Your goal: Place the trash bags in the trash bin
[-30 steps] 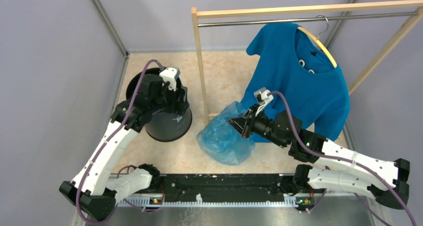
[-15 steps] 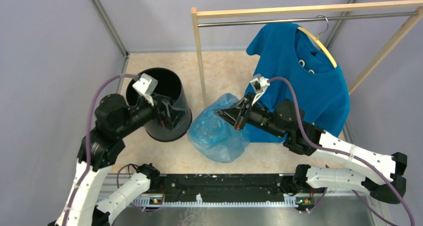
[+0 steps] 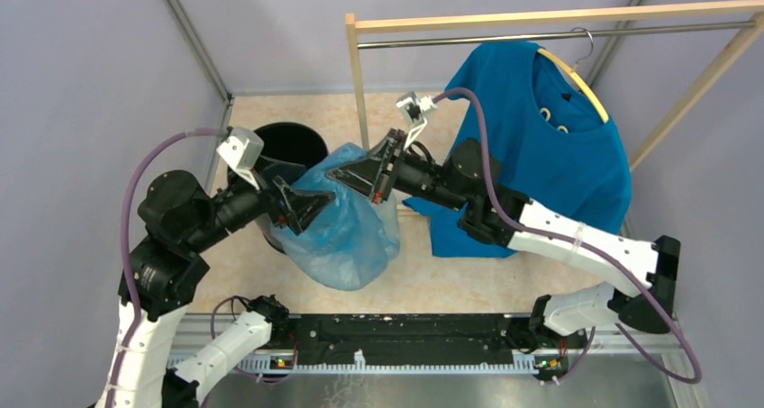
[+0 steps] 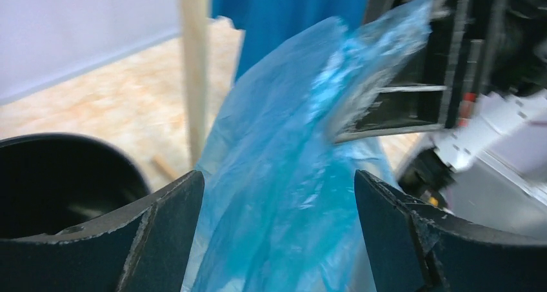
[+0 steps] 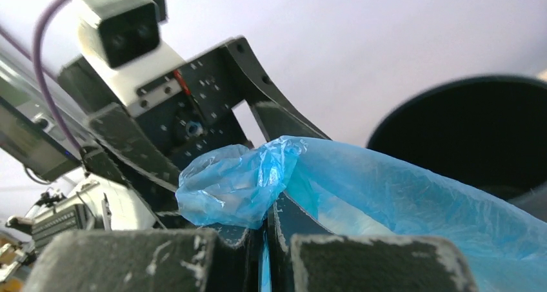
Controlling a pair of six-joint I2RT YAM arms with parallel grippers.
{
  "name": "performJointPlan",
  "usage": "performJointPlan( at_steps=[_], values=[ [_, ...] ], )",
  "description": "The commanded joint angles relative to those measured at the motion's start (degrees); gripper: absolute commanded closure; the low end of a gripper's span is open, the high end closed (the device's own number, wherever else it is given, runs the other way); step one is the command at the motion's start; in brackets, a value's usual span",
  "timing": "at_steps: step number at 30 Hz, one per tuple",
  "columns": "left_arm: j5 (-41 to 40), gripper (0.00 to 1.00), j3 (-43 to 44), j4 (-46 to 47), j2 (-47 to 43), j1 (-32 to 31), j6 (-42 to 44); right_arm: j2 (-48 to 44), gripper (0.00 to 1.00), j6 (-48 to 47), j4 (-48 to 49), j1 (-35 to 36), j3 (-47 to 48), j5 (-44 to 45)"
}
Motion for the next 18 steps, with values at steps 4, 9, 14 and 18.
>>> performJointPlan(
  at_steps=[4, 9, 14, 18],
  values=[
    [-24.4, 0.01, 5.6, -0.3, -6.4, 0.0, -2.7, 9.7, 1.00, -3.9, 3.0, -0.3, 19.0, -3.5],
    [-38.3, 0.01, 7.2, -0.3, -8.8, 0.0, -5.3, 18.6, 1.00, -11.0, 1.3, -0.3, 32.3, -0.4],
    [-40.5, 0.01, 5.7, -0.4, -9.6, 0.0, -7.4, 26.7, 1.00, -18.2, 0.4, -0.4, 44.2, 3.3],
    [-40.3, 0.01, 4.5, -0.8, -9.9, 0.0, -7.9, 34.6, 1.00, -17.5, -2.1, -1.8, 53.4, 3.3]
  ],
)
